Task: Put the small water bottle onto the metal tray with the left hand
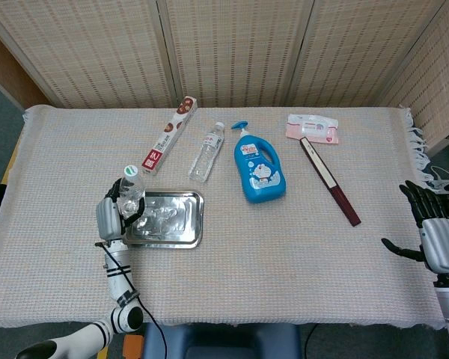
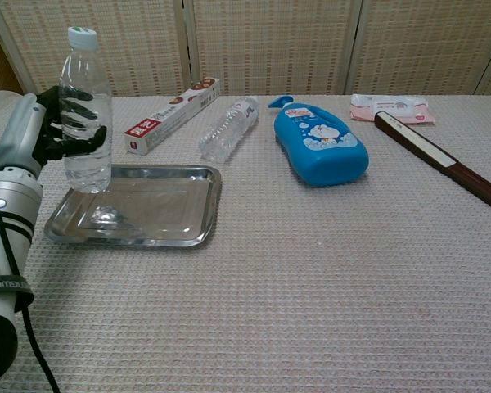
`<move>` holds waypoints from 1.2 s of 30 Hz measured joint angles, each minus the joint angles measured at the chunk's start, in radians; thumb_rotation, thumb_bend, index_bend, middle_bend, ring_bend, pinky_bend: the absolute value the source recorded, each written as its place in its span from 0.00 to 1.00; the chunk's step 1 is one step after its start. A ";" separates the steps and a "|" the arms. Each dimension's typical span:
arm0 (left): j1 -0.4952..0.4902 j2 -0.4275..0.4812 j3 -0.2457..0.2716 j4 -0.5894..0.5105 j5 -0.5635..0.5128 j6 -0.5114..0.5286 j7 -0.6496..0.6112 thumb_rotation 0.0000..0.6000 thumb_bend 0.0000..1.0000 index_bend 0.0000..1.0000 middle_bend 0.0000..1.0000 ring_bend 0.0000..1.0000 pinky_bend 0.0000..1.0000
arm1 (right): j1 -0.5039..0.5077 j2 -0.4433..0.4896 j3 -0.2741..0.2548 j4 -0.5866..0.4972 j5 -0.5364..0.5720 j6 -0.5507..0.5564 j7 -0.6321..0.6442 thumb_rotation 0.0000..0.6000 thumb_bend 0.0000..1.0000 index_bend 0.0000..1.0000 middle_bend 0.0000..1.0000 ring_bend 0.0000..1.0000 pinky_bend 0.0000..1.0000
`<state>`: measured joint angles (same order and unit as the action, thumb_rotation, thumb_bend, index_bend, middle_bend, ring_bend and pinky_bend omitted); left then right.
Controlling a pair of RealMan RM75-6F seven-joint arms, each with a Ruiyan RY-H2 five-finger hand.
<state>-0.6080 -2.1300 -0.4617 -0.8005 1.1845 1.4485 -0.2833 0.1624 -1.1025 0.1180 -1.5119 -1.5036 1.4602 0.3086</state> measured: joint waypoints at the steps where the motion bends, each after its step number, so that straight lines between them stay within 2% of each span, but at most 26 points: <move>1: -0.003 -0.014 -0.005 0.019 -0.008 -0.004 -0.004 1.00 0.48 0.52 0.65 0.50 0.48 | 0.000 0.001 0.000 -0.001 0.000 0.000 0.002 1.00 0.06 0.06 0.00 0.00 0.03; 10: -0.032 -0.091 -0.026 0.129 -0.040 -0.050 -0.031 1.00 0.48 0.48 0.62 0.47 0.46 | 0.003 0.002 -0.001 0.001 0.002 -0.010 0.003 1.00 0.06 0.06 0.00 0.00 0.03; 13: -0.037 -0.106 -0.027 0.150 -0.040 -0.058 -0.049 1.00 0.48 0.41 0.54 0.41 0.43 | 0.004 0.004 -0.004 -0.001 0.002 -0.015 0.004 1.00 0.06 0.06 0.00 0.00 0.03; 18: -0.033 -0.108 -0.027 0.151 -0.037 -0.068 -0.092 1.00 0.48 0.25 0.32 0.25 0.28 | 0.003 0.004 -0.004 -0.003 -0.001 -0.011 0.003 1.00 0.06 0.06 0.00 0.00 0.03; 22: -0.022 -0.095 -0.029 0.124 -0.040 -0.085 -0.125 1.00 0.45 0.11 0.16 0.12 0.23 | 0.004 0.003 -0.005 -0.002 0.000 -0.015 0.001 1.00 0.06 0.06 0.00 0.00 0.03; 25: -0.010 -0.077 -0.029 0.089 -0.041 -0.095 -0.133 1.00 0.43 0.05 0.08 0.07 0.21 | 0.006 0.002 -0.007 -0.002 -0.001 -0.019 -0.003 1.00 0.06 0.06 0.00 0.00 0.03; 30: 0.007 -0.038 -0.030 0.026 -0.044 -0.109 -0.136 1.00 0.42 0.02 0.02 0.04 0.19 | 0.008 0.000 -0.011 -0.003 -0.003 -0.026 -0.010 1.00 0.06 0.06 0.00 0.00 0.03; 36: 0.033 0.013 -0.028 -0.052 -0.050 -0.121 -0.107 1.00 0.42 0.01 0.00 0.02 0.19 | 0.010 -0.001 -0.012 -0.003 -0.002 -0.030 -0.014 1.00 0.06 0.06 0.00 0.00 0.03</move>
<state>-0.5753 -2.1175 -0.4896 -0.8525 1.1344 1.3272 -0.3899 0.1722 -1.1036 0.1056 -1.5153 -1.5051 1.4300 0.2943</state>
